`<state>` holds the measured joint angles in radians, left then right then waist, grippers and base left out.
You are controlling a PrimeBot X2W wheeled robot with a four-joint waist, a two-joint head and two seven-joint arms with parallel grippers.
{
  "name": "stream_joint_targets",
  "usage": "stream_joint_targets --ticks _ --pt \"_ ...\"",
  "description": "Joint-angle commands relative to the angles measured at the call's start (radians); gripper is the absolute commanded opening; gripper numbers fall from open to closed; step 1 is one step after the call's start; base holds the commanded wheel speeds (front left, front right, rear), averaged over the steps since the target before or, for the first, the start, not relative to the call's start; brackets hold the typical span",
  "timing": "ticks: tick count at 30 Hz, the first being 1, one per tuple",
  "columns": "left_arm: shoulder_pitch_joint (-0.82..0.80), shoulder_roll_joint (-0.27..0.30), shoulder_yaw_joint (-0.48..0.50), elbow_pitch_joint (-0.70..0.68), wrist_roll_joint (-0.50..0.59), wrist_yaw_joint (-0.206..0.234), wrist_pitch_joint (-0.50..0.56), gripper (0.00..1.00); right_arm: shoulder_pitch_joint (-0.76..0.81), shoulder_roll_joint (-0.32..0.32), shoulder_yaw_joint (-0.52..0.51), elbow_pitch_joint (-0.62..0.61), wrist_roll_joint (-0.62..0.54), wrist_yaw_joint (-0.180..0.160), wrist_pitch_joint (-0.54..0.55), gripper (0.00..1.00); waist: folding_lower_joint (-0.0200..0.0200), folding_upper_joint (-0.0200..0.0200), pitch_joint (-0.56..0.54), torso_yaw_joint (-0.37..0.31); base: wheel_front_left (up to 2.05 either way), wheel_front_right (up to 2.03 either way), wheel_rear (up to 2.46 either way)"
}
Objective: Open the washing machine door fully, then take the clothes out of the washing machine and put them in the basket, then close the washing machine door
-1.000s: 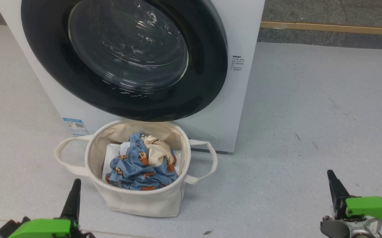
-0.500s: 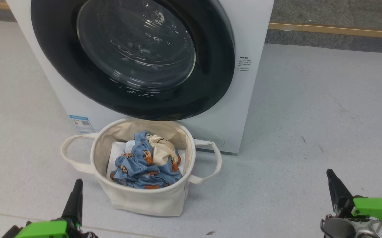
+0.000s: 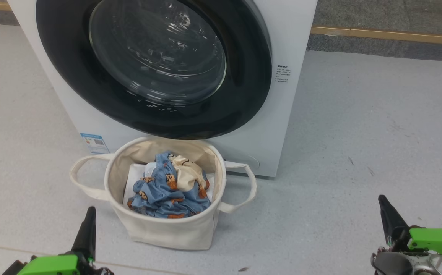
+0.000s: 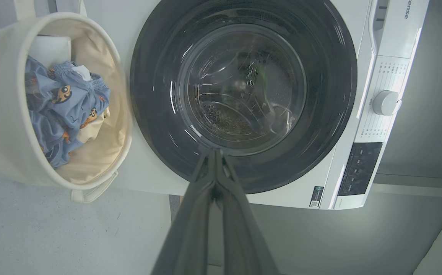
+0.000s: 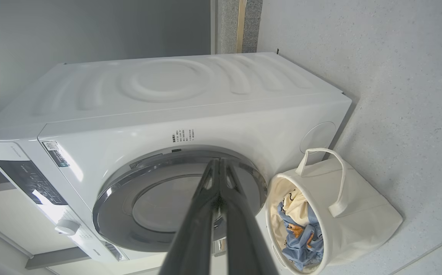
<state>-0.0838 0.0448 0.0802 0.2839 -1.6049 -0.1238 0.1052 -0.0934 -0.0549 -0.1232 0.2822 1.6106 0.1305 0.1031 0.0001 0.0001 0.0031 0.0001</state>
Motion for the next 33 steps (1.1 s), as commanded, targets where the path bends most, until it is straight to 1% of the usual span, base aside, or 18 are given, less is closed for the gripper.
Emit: stream_joint_targets --ticks 1,33 --pt "-0.024 0.005 0.034 -0.038 -0.003 -0.007 0.008 0.0 -0.014 -0.001 0.017 -0.038 0.004 0.0 0.004 0.0 0.0 -0.0001 0.0 0.0 0.0 0.0 0.0" --pt "-0.024 0.005 0.034 -0.039 -0.004 -0.007 0.008 0.0 -0.014 0.001 0.013 -0.038 0.001 0.0 0.007 0.0 0.0 -0.0001 0.0 0.0 0.0 0.0 0.0"
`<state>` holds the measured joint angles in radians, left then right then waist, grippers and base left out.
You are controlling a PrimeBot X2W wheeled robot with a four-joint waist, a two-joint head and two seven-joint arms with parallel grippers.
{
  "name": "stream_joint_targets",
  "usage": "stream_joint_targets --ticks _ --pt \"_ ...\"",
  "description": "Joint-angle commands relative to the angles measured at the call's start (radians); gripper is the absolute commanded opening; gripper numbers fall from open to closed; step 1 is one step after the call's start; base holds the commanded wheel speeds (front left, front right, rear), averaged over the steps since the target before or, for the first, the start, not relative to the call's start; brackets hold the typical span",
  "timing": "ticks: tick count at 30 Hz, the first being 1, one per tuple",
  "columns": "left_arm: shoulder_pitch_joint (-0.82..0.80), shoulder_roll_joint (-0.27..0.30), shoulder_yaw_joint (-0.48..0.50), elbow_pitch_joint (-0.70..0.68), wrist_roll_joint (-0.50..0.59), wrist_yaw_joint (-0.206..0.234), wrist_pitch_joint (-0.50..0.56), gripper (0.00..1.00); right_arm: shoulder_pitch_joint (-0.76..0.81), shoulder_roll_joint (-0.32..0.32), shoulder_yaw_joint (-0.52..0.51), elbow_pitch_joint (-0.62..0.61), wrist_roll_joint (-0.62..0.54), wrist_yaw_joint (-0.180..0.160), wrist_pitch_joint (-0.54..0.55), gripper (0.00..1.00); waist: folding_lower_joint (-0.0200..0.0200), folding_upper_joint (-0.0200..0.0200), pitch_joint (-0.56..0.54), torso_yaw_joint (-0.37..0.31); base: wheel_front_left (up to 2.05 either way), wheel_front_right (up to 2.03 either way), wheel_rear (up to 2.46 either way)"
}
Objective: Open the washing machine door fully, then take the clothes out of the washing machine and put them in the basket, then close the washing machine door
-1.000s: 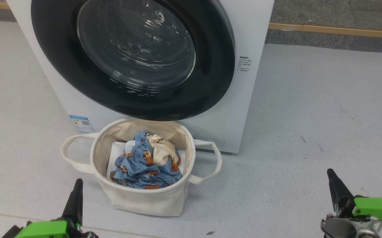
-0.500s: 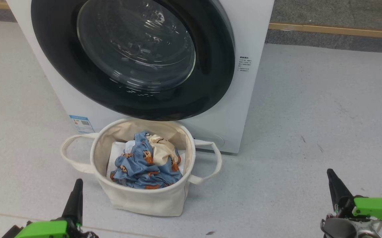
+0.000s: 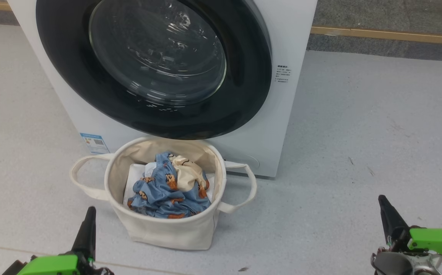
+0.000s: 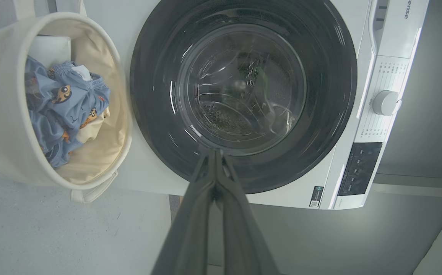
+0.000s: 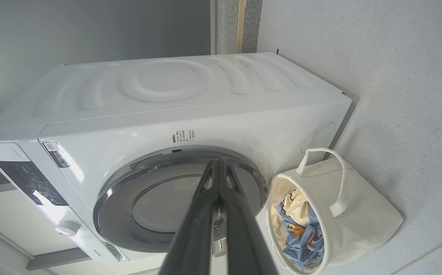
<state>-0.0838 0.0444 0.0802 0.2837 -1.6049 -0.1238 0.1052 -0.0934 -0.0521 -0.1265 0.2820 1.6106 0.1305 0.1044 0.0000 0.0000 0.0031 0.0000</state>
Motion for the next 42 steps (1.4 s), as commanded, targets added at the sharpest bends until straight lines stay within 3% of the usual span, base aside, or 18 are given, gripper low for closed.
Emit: stream_joint_targets --ticks 1,42 --pt "-0.024 0.006 0.034 -0.038 -0.004 -0.007 0.008 0.0 -0.014 -0.002 0.017 -0.037 0.001 0.0 0.006 0.0 0.0 0.0 0.0 0.0 0.0 0.0 0.0" --pt "-0.024 0.006 0.034 -0.038 -0.004 -0.007 0.008 0.0 -0.014 0.0 0.014 -0.037 -0.001 0.0 0.008 0.0 0.0 0.0 0.0 0.0 0.0 0.0 0.0"
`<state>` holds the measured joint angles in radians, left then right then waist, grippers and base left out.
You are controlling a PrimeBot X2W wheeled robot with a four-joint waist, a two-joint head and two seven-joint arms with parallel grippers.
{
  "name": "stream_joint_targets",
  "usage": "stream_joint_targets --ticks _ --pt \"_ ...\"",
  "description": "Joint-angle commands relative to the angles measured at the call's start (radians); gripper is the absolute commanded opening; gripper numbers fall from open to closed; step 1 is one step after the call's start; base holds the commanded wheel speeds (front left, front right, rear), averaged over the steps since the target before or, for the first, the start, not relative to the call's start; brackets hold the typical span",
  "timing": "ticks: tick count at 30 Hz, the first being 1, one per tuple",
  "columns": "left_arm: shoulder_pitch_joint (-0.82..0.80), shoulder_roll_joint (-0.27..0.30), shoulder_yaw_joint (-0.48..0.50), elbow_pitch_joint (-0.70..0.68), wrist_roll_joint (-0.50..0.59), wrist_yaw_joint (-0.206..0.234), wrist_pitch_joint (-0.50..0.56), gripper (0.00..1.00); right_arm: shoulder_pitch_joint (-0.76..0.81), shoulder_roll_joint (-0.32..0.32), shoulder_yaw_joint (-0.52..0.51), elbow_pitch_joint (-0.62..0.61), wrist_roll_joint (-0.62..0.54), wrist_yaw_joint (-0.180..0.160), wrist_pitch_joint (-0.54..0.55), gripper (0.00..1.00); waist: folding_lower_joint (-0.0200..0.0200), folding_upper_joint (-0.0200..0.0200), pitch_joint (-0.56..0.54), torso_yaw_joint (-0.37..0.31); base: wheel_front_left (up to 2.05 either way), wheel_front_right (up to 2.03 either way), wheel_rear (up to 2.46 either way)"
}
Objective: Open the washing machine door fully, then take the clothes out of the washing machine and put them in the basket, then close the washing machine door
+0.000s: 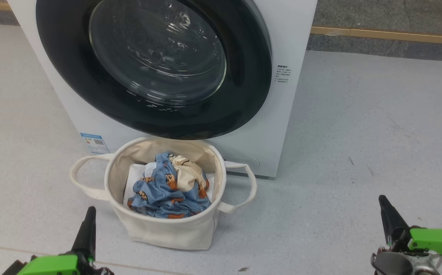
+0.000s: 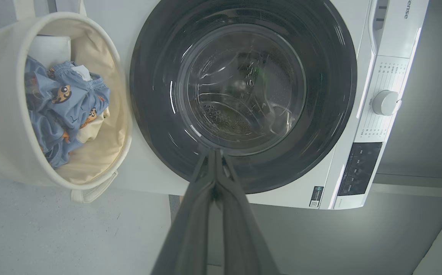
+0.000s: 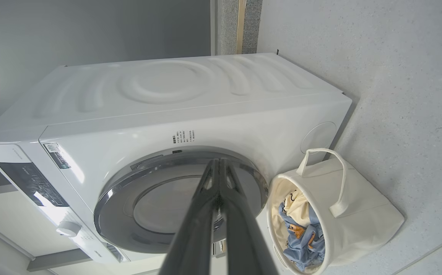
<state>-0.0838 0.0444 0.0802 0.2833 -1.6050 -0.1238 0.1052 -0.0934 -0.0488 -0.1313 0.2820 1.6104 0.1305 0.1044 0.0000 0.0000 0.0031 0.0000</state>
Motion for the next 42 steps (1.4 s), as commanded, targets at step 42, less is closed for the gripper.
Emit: stream_joint_targets --ticks 42 --pt "-0.024 0.006 0.034 -0.038 -0.004 -0.007 0.008 0.0 -0.014 -0.002 0.018 -0.037 -0.002 0.0 0.009 0.0 0.0 0.0 0.0 0.0 0.0 0.0 0.0"
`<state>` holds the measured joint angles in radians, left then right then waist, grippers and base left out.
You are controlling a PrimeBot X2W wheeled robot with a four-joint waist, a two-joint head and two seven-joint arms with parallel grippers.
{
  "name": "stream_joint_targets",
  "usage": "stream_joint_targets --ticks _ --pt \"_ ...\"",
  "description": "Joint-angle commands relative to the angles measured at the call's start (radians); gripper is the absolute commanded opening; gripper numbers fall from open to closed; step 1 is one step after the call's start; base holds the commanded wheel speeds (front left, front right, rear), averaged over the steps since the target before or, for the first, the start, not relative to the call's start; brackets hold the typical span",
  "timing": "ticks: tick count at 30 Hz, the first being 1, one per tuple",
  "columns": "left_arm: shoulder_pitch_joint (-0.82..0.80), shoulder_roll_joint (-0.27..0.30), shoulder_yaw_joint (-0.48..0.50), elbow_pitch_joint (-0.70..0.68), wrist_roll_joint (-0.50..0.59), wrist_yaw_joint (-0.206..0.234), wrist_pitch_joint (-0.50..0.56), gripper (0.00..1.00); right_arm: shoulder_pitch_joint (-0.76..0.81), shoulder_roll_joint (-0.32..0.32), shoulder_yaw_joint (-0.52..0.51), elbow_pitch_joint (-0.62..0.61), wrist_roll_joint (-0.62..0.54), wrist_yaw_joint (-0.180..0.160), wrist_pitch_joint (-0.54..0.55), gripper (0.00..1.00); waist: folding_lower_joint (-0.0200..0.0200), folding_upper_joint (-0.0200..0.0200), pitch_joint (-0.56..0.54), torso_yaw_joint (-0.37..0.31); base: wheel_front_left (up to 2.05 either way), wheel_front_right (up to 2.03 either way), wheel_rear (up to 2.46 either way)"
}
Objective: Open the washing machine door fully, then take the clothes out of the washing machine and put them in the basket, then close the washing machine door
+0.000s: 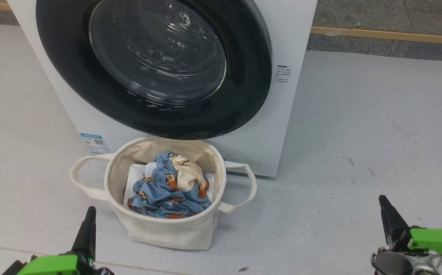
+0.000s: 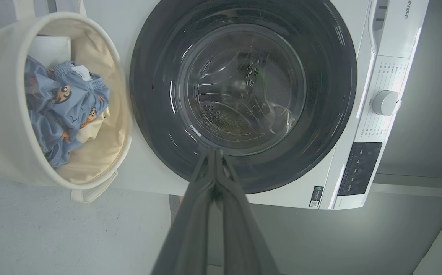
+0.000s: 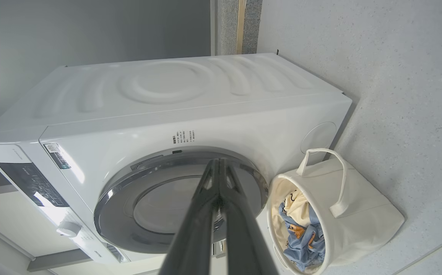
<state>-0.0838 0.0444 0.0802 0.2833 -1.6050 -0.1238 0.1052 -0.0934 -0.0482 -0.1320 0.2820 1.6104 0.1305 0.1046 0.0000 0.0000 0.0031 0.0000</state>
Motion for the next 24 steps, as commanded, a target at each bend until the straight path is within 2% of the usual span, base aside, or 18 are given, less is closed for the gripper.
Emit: stream_joint_targets --ticks 1,24 --pt "-0.024 0.006 0.033 -0.038 -0.004 -0.007 0.008 0.0 -0.014 -0.003 0.018 -0.037 -0.002 0.0 0.008 0.0 0.0 0.0 0.0 0.0 0.0 0.0 0.0" --pt "-0.024 0.006 0.033 -0.038 -0.004 -0.007 0.008 0.0 -0.015 -0.003 0.018 -0.037 -0.002 0.0 0.009 0.0 0.0 0.0 0.0 0.0 0.0 0.0 0.0"
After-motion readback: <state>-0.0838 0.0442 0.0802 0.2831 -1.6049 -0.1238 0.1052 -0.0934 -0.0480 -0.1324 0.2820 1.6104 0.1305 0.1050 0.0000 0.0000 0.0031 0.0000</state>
